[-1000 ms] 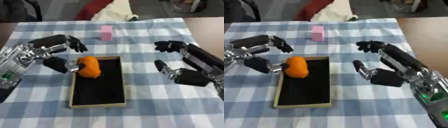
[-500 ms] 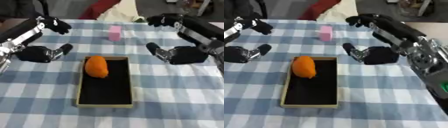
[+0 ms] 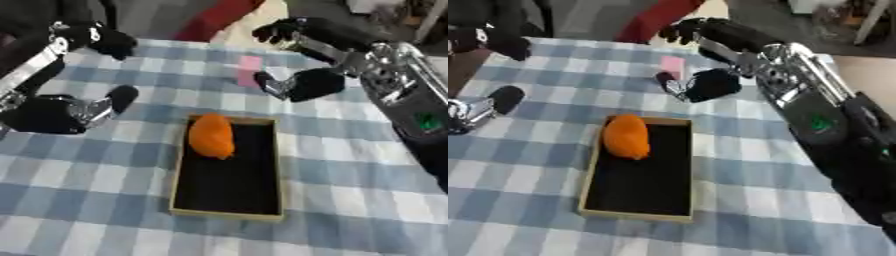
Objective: Pick up objects on the table and place them in the box.
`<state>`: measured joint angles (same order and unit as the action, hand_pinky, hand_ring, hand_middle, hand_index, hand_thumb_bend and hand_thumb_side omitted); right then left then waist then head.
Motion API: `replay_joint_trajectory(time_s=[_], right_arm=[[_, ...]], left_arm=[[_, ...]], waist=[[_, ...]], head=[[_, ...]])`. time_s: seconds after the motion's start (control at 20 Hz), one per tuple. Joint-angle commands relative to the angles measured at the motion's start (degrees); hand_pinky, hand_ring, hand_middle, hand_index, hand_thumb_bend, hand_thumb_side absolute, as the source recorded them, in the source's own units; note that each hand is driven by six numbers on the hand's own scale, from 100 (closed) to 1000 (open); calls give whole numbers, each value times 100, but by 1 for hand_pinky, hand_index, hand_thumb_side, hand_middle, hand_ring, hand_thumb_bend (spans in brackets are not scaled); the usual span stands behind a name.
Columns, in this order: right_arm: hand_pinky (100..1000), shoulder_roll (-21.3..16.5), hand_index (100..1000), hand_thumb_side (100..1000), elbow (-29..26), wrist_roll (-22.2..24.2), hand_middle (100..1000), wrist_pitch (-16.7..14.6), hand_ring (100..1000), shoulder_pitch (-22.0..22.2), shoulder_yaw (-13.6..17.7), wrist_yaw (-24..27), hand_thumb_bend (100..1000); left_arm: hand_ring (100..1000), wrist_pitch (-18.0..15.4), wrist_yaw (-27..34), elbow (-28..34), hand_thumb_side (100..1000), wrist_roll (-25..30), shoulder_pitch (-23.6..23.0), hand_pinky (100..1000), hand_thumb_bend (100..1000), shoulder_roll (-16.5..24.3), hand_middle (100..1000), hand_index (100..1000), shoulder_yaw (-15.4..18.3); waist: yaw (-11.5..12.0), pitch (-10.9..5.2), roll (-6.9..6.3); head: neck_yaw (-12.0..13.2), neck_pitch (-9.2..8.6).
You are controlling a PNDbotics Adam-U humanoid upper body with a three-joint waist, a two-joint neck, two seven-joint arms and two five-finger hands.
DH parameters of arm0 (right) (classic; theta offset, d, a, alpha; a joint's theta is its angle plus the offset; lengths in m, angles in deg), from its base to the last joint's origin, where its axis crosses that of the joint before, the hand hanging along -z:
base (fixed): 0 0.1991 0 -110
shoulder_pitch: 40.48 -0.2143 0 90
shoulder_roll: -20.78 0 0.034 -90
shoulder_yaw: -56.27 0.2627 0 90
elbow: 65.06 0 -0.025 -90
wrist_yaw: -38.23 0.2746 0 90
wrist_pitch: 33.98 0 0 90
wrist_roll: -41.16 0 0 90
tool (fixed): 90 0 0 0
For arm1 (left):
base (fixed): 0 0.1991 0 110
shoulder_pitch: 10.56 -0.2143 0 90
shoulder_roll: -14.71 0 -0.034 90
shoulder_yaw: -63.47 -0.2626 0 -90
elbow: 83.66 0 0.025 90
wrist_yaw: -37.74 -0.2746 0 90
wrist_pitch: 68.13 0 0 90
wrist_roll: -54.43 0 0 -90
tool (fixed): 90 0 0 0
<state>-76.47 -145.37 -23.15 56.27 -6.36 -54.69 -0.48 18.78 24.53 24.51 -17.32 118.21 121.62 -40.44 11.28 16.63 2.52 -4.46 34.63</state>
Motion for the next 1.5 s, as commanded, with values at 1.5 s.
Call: replay_joint_trajectory(time_s=[1.5], right_arm=[[907,200,974,716,2451,-899,889,-113,894,-758,1398,-668,571]], left_arm=[[729,-101,379,53,718,592,-112,799,370,-179,675,843,-142]], waist=[[466,-55,84]], head=[[-256,-163]])
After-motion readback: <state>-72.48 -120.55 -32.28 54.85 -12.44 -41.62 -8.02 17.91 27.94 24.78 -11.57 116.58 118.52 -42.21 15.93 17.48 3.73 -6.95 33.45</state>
